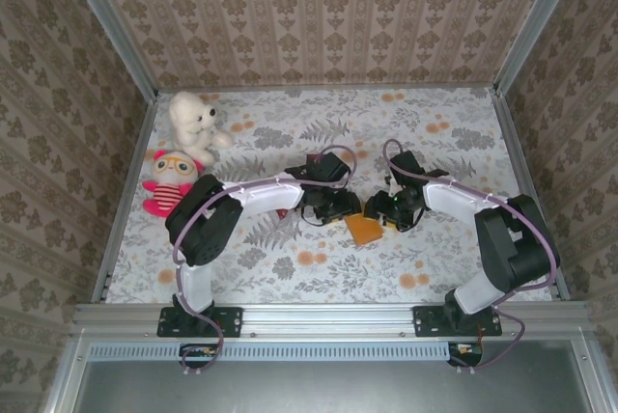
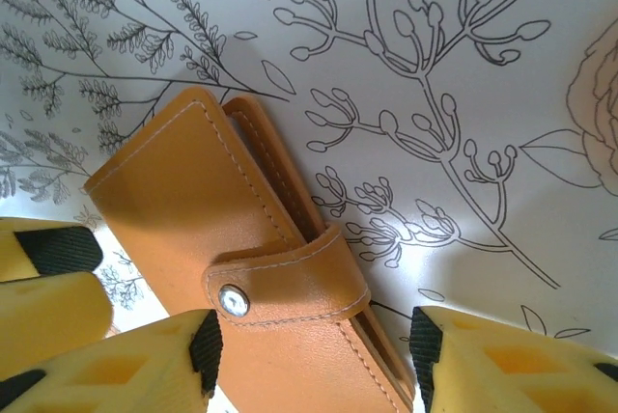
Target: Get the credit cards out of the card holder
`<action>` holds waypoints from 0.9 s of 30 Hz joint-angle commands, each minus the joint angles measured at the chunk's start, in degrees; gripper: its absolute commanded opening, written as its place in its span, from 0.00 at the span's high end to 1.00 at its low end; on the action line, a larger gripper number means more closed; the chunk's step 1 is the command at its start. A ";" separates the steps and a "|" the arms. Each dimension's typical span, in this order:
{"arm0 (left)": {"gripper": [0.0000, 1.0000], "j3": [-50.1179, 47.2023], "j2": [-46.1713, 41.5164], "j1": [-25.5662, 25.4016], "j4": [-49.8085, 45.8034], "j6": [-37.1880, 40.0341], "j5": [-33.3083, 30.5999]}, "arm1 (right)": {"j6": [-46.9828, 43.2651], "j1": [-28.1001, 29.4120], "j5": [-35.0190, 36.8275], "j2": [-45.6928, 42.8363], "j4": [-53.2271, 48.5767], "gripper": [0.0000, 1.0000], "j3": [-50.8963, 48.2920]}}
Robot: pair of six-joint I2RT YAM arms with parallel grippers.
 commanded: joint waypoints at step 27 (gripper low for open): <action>0.59 -5.57 -0.11 0.80 5.26 -6.03 4.59 | 9.50 0.38 -5.03 0.67 7.24 0.63 -6.55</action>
